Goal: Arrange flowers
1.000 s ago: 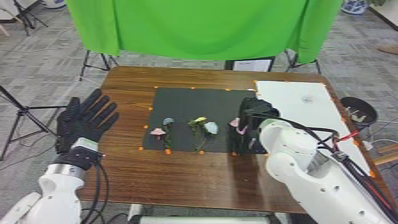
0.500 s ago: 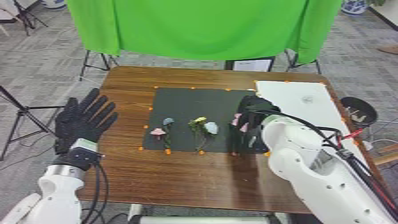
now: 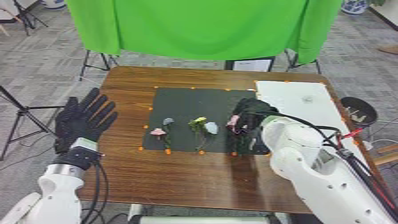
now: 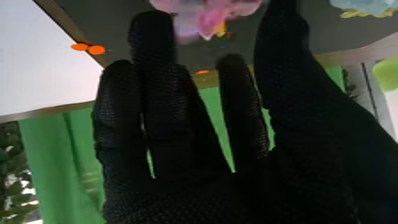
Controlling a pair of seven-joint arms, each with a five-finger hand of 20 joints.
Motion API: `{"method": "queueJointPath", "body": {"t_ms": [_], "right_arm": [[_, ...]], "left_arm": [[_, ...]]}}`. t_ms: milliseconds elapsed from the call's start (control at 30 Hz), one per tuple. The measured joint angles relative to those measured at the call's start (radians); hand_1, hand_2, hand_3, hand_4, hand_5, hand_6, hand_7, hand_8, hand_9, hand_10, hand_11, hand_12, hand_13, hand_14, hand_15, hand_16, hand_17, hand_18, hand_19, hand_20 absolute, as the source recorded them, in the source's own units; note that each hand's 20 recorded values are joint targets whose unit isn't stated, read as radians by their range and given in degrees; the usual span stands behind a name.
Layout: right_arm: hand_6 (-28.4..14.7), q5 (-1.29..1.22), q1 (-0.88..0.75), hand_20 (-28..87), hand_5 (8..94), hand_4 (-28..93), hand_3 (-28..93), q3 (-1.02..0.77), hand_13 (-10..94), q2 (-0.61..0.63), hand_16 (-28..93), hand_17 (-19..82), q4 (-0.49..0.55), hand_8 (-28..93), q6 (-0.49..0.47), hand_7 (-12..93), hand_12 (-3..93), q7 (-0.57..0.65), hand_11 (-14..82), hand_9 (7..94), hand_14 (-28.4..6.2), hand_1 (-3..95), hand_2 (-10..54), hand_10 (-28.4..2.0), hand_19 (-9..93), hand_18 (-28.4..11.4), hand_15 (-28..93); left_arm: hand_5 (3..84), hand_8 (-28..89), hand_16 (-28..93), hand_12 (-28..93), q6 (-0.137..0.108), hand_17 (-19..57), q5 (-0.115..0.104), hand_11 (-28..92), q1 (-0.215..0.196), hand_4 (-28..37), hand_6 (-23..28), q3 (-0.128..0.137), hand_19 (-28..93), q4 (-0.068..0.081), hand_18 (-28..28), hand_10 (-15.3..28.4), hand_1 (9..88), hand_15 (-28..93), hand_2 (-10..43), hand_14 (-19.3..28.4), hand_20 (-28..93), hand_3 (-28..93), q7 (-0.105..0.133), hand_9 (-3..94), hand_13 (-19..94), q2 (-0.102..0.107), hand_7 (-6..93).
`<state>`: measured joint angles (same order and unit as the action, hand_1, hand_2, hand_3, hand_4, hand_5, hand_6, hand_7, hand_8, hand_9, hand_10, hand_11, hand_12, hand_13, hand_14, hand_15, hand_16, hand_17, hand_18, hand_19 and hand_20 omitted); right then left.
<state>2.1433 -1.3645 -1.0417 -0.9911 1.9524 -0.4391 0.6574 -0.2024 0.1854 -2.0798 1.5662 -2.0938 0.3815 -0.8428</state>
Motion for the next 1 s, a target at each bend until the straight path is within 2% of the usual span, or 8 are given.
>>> {"method": "queueJointPath", "body": {"t_ms": [100,200,333,467,567,667,800,1000], "right_arm": [[-1.1,0.011,0.000,28,45.0,-28,79,0.001,57,0.000,18,33,0.000,-14,0.000,14,6.3,0.000,7.4,30.7,-15.3,42.3,-9.5,-25.1,78,-22.9,46],[-2.7,0.021,0.000,27,41.2,-28,78,-0.001,56,0.000,17,33,0.001,-13,0.002,13,5.6,-0.001,7.0,28.6,-15.5,41.1,-9.5,-25.3,78,-23.1,46],[-2.6,0.021,-0.001,27,42.2,-28,78,-0.024,58,0.000,18,33,0.003,-13,0.010,13,6.2,-0.001,8.7,33.6,-14.7,42.3,-9.5,-20.3,78,-23.0,50],[-6.0,0.019,0.007,27,38.3,-28,79,-0.048,58,0.013,18,33,-0.021,-12,0.078,12,6.8,0.009,9.2,32.6,-14.8,42.4,-9.5,-19.8,78,-23.0,50],[-8.2,-0.017,0.039,27,34.7,-28,79,-0.075,56,0.024,17,33,-0.097,-11,0.086,10,7.1,0.047,8.7,30.7,-15.1,40.7,-9.5,-21.8,79,-23.1,51],[-9.2,-0.044,0.103,27,32.6,-28,78,-0.083,54,0.036,17,33,-0.225,-10,0.079,9,7.5,0.099,8.2,29.0,-15.7,39.4,-9.5,-22.7,79,-23.1,52],[-9.3,-0.040,0.206,27,32.2,-27,78,-0.068,53,0.057,16,33,-0.380,-10,0.054,8,7.6,0.109,7.7,28.6,-16.1,38.7,-9.5,-22.8,81,-23.1,52],[-9.1,-0.085,0.339,27,32.3,-26,77,-0.036,53,0.075,15,33,-0.480,-9,0.032,8,7.6,0.143,7.6,28.0,-16.5,38.1,-9.5,-22.1,82,-23.2,53]], "left_arm": [[38.0,-7,-5,11,-0.002,-6.1,-0.002,14,-0.001,-28.3,8.2,0.000,28,-0.001,14.0,14.1,23.3,26,13.7,15.8,8,71,0.003,30.5,20,0.000,8.7],[37.9,-7,-5,11,-0.002,-6.1,-0.003,14,-0.002,-28.3,8.3,0.000,28,-0.001,13.9,14.3,23.3,26,13.7,15.8,9,71,0.006,30.4,20,0.000,8.7],[38.0,-7,-5,11,-0.003,-6.0,-0.005,14,-0.003,-28.3,8.4,-0.002,28,-0.001,13.9,14.3,23.2,26,13.8,15.8,9,71,0.012,30.3,20,0.001,8.5],[38.0,-7,-5,11,-0.001,-6.1,-0.009,14,0.000,-28.3,8.3,-0.019,28,-0.002,14.0,14.1,23.1,26,13.8,15.8,9,71,0.031,30.2,20,0.012,8.5],[38.4,-7,-5,11,0.003,-6.2,0.008,13,0.007,-28.3,8.1,-0.031,28,-0.002,14.0,13.1,23.1,26,13.8,15.7,8,71,0.033,30.4,20,0.021,8.3],[39.1,-7,-5,11,0.003,-6.1,0.024,13,0.012,-28.3,7.4,-0.034,28,-0.002,14.1,12.4,23.1,26,13.7,15.2,8,71,0.033,31.0,20,0.023,8.6],[39.3,-7,-4,11,0.003,-6.2,0.026,13,0.017,-28.3,7.2,-0.038,28,-0.002,14.1,12.2,23.4,25,13.8,15.2,9,71,0.039,31.4,20,0.026,8.9],[39.3,-7,-4,11,0.003,-6.1,0.024,13,0.026,-28.3,7.3,-0.047,28,-0.002,14.1,12.5,23.3,26,13.9,15.6,9,71,0.039,31.3,20,0.033,9.0]]}}
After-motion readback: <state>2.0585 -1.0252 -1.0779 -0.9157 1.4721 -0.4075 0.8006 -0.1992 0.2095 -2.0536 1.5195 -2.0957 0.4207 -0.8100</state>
